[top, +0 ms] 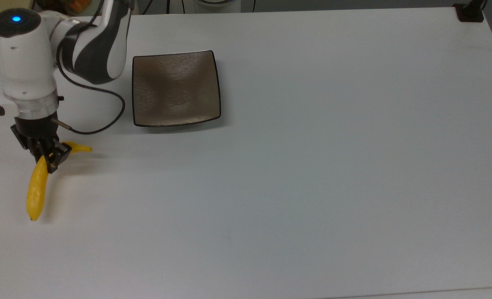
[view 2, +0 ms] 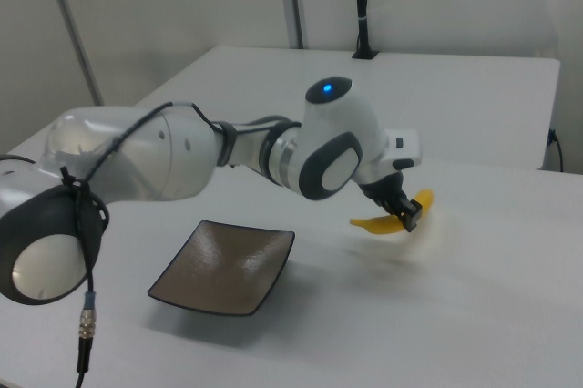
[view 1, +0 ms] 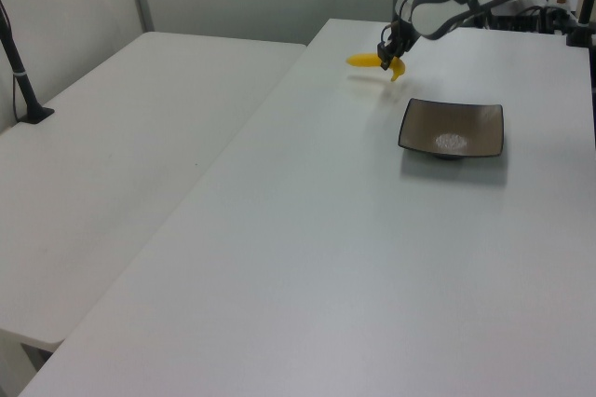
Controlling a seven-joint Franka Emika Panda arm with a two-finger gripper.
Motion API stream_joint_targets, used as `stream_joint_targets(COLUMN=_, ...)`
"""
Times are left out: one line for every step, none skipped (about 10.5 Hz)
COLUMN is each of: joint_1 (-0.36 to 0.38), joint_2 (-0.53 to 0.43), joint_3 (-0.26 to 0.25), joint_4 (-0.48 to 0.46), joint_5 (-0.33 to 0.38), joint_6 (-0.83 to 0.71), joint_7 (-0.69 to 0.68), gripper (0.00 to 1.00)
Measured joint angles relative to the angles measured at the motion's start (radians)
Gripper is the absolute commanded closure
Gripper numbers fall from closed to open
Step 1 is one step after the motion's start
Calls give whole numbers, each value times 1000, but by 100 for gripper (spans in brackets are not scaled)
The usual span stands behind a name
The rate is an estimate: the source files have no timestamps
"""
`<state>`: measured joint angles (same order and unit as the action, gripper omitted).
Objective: Bananas placed on a ceramic plate
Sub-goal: 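Lift the banana and carry it over the brown plate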
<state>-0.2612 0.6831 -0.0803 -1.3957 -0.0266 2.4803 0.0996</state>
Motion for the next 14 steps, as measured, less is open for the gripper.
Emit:
stream_joint_targets(joint_1=1, joint_2=-35, joint_3=5, joint_4=0, joint_5=0, joint_6=-105, joint_7=-22, gripper=98)
stream_joint_targets(joint_1=4, joint_2=-71, joint_3=11, joint_4=-1, joint_5=0, joint_6=-210, joint_7=-71, gripper=98)
stream_joint_targets(joint_1=10, joint_2=-109, joint_3=18, joint_4=-2, joint_5=0, joint_6=-323, joint_7=-126, gripper=98)
stream_joint_targets(joint_1=17, joint_2=-151, joint_3=25, joint_4=-11, joint_5=0, joint_6=-417, joint_7=-170, gripper=98)
stream_joint_targets(joint_1=20, joint_2=-197, joint_3=37, joint_4=-35, joint_5=0, joint_6=-473, joint_7=-199, gripper=98)
stream_joint_targets(joint_1=24, joint_2=-246, joint_3=47, joint_4=-78, joint_5=0, joint_6=-492, joint_7=-211, gripper=97)
stream_joint_targets(joint_1=29, joint_2=-296, joint_3=54, joint_4=-134, joint_5=0, joint_6=-497, joint_7=-220, gripper=97)
stream_joint_targets(joint_1=39, joint_2=-346, joint_3=57, joint_4=-194, joint_5=0, joint_6=-497, joint_7=-236, gripper=97)
stream_joint_targets(joint_1=54, joint_2=-396, joint_3=58, joint_4=-253, joint_5=2, joint_6=-498, joint_7=-244, gripper=97)
stream_joint_targets(joint_1=71, joint_2=-442, joint_3=59, joint_4=-306, joint_5=9, joint_6=-512, joint_7=-248, gripper=97)
stream_joint_targets(joint_1=91, joint_2=-486, joint_3=59, joint_4=-348, joint_5=13, joint_6=-563, joint_7=-250, gripper=82)
stream_joint_targets(joint_1=113, joint_2=-523, joint_3=60, joint_4=-375, joint_5=17, joint_6=-631, joint_7=-250, gripper=21)
stream_joint_targets(joint_1=135, joint_2=-548, joint_3=60, joint_4=-392, joint_5=23, joint_6=-685, joint_7=-250, gripper=0)
stream_joint_targets(joint_1=150, joint_2=-558, joint_3=60, joint_4=-402, joint_5=24, joint_6=-709, joint_7=-250, gripper=0)
